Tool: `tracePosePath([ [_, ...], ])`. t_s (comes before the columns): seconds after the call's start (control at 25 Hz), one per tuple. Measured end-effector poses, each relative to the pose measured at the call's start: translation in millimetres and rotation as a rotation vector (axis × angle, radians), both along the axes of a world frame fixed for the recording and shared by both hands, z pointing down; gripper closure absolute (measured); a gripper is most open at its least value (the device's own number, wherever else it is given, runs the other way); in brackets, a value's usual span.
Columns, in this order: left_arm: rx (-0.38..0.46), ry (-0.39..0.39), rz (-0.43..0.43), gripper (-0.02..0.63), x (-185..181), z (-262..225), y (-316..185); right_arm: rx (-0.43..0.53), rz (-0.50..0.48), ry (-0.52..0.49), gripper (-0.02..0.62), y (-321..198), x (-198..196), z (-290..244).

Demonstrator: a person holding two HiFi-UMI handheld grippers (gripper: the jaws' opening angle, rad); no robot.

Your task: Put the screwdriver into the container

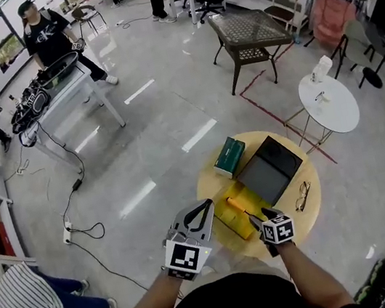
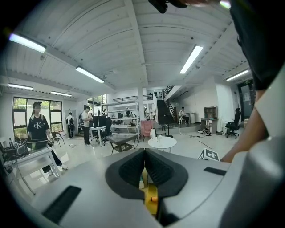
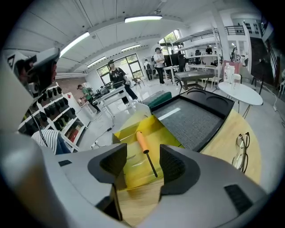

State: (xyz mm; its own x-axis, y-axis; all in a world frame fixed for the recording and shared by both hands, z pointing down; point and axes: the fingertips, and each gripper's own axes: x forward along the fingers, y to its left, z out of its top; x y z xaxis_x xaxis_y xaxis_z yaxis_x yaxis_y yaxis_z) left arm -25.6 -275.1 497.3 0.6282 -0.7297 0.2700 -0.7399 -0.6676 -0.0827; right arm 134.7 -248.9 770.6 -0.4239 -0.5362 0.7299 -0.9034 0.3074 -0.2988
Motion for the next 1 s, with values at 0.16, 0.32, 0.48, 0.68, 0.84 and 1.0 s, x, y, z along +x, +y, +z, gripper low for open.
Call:
tracePosePath([
  [0.16, -0.01, 0.021, 0.028, 0.589, -2, -5, 9, 0.027, -0.02, -0.009, 0.363, 12, -10, -19],
  [0.32, -0.018, 0.032, 0.034, 0.589, -9, -8, 20, 0.137, -0.027, 0.054, 0.581, 23, -11, -51],
  [0.48, -0.018, 0.037, 0.032, 0.589, -15, -9, 28, 0.223, -0.009, 0.068, 0.581, 22, -12, -84],
  [0.68, 0.003, 0.048, 0.047, 0.589, -23, -15, 35, 0.286, 0.044, 0.054, 0.581, 21, -13, -113],
  [0.84, 0.012, 0.045, 0.059, 0.589, -31, -21, 41, 0.31, 0.08, 0.032, 0.581, 30, -13, -138],
  [1.0, 0.022, 0.053, 0.059, 0.589, -39, -26, 49, 0.36, 0.087, 0.022, 0.581, 40, -17, -171],
])
